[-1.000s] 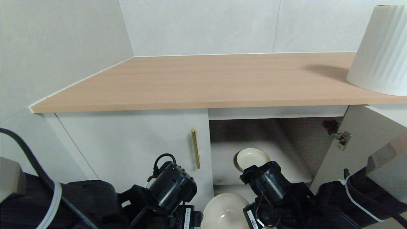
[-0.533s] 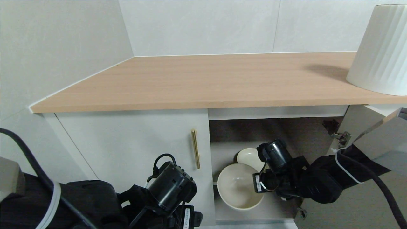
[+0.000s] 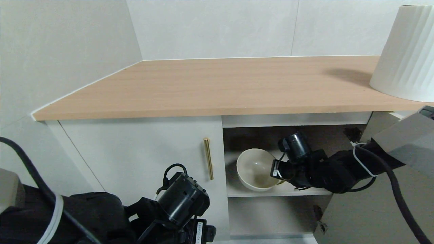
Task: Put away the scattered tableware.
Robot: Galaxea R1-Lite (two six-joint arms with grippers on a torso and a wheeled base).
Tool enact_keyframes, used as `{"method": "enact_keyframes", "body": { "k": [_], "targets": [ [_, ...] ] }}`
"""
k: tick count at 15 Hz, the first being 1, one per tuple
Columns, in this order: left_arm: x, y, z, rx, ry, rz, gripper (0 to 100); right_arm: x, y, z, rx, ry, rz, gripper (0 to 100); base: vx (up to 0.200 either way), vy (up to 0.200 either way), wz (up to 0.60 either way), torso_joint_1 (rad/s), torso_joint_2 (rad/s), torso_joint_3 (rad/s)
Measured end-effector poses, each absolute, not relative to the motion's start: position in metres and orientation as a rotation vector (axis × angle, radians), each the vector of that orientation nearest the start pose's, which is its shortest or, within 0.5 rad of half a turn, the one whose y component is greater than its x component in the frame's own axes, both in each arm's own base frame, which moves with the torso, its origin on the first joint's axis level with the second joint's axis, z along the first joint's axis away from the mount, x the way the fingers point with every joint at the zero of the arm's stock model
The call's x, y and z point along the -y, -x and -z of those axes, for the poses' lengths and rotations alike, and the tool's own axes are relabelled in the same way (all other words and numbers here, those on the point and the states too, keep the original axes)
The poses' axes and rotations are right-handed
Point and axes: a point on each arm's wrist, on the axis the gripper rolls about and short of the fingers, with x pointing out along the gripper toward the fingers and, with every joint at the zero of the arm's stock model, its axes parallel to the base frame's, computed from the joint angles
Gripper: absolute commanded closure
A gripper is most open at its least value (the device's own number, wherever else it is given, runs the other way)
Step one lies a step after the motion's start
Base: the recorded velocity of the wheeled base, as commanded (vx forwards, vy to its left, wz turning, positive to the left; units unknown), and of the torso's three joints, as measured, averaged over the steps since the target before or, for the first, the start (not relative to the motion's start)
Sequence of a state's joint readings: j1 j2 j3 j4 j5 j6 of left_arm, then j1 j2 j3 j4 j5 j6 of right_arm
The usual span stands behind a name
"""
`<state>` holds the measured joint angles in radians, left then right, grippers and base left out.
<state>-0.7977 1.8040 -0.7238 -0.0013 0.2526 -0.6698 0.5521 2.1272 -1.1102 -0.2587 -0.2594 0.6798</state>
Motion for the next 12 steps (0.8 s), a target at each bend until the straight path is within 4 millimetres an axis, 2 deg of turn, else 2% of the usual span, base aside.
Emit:
{"method": "enact_keyframes", "body": {
  "k": [5,12],
  "targets": [
    [0.187,-0.19,-0.084,-1.038,0.059,0.151,0,-0.193,-0.353,-0.069,-0.719,-0.418,0.051,100,0.0,0.0,0.0,0.0,0.0,0.0],
    [0.187,-0.191,-0.083,-1.039,0.059,0.15,0,-0.182,-0.372,-0.057,-0.678,-0.411,0.162,100,0.0,0.0,0.0,0.0,0.0,0.0]
  ]
}}
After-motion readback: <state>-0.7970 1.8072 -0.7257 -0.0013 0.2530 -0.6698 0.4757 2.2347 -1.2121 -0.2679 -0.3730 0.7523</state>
